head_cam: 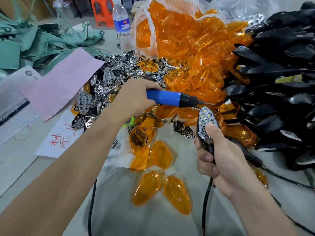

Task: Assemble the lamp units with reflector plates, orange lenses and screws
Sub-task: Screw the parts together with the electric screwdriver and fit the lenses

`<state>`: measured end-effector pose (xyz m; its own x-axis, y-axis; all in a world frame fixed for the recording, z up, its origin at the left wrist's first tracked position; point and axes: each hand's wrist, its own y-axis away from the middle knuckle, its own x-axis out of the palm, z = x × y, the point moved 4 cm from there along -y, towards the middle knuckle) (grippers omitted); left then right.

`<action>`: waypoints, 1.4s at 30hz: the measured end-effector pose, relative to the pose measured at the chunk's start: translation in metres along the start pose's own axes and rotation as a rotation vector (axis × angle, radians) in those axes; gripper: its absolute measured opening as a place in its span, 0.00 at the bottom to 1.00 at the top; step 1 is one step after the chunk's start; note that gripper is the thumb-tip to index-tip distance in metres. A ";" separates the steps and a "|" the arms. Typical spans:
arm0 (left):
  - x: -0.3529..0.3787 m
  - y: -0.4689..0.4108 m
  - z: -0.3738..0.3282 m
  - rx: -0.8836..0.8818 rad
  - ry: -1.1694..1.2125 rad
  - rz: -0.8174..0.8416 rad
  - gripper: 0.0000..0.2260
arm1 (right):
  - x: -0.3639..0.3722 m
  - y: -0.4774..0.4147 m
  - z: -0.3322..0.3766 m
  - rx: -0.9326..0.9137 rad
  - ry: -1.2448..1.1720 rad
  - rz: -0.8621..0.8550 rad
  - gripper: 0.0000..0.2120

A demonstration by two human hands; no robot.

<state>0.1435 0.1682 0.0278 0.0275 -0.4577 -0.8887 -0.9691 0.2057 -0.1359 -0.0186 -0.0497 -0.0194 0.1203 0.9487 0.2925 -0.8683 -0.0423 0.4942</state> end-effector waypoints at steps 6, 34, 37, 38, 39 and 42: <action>-0.020 0.044 -0.016 0.057 -0.116 -0.111 0.18 | -0.006 0.005 0.006 -0.003 -0.005 -0.025 0.25; 0.024 0.101 -0.038 0.021 0.037 -0.001 0.13 | -0.031 0.015 0.004 -0.047 -0.095 -0.083 0.23; 0.051 0.100 -0.069 0.142 0.050 0.047 0.24 | -0.043 0.016 0.008 -0.068 -0.157 -0.109 0.24; 0.061 0.099 -0.078 0.167 0.034 0.053 0.29 | -0.046 0.017 0.009 -0.075 -0.180 -0.118 0.24; 0.069 0.096 -0.086 0.172 0.032 0.049 0.32 | -0.049 0.017 0.011 -0.080 -0.196 -0.128 0.24; 0.086 0.080 -0.098 0.117 0.069 0.006 0.34 | -0.057 0.018 0.017 -0.094 -0.205 -0.141 0.24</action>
<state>0.0443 0.0605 -0.0161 0.0008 -0.5136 -0.8581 -0.9337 0.3068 -0.1844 -0.0333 -0.1102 -0.0132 0.3303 0.8591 0.3909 -0.8758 0.1245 0.4664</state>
